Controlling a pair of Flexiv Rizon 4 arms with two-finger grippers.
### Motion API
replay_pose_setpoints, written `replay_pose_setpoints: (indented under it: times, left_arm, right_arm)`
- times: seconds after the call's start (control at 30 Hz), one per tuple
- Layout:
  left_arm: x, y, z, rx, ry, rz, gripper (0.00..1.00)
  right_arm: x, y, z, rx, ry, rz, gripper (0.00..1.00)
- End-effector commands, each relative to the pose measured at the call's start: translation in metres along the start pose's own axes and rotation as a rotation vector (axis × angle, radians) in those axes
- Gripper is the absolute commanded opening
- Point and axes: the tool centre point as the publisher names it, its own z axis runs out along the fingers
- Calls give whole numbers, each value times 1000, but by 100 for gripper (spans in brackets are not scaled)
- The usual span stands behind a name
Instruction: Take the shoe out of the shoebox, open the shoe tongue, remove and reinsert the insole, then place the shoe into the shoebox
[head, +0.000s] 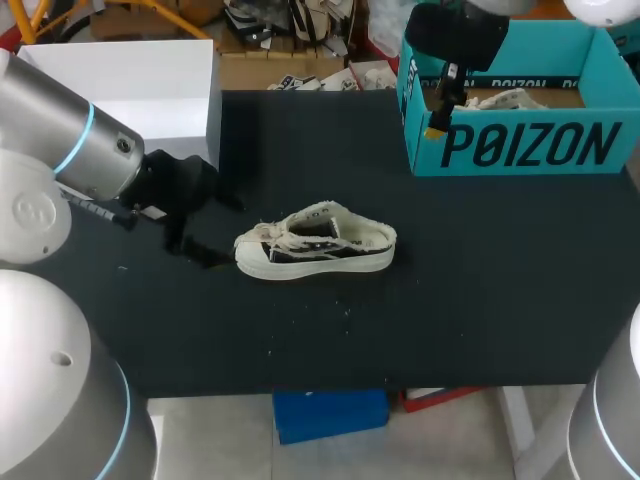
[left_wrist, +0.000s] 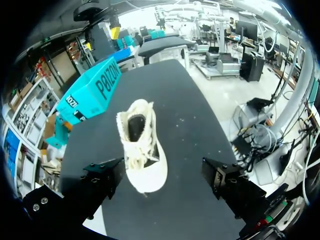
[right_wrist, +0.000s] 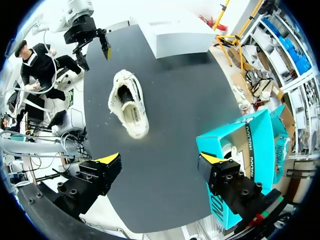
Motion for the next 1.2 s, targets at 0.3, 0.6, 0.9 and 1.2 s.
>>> replay_pose_setpoints:
  times: [0.3,0.6,0.9,1.2]
  left_arm:
    - [1,1,2,1,-4,2,100]
    - [1,1,2,1,-4,2,100]
    - [1,1,2,1,-4,2,100]
    - [1,1,2,1,-4,2,100]
  right_arm:
    - [10,-3,7,-116,46,17,100]
    - [56,8,26,-340,123,-17,100]
    - [73,13,44,-380,48,-33,100]
    - [73,13,44,-380,48,-33,100]
